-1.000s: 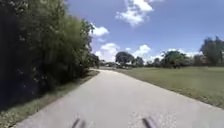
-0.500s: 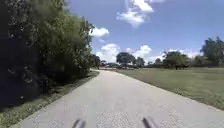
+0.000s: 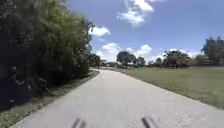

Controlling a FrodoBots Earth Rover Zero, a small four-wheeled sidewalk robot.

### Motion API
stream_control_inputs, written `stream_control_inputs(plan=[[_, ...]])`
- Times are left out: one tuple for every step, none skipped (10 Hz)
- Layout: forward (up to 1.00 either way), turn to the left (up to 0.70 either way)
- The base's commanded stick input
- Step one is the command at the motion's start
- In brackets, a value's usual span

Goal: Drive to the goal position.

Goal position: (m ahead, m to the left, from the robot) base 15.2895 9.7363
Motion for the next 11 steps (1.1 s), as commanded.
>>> stream_control_inputs(plan=[[0.50, 0.00], [0.50, 0.00], [0.50, 0.00], [0.50, 0.00], [0.50, 0.00], [0.50, 0.00], [0.50, 0.00], [0.50, 0.00], [0.50, 0.00], [0.50, 0.00], [0.50, 0.00]])
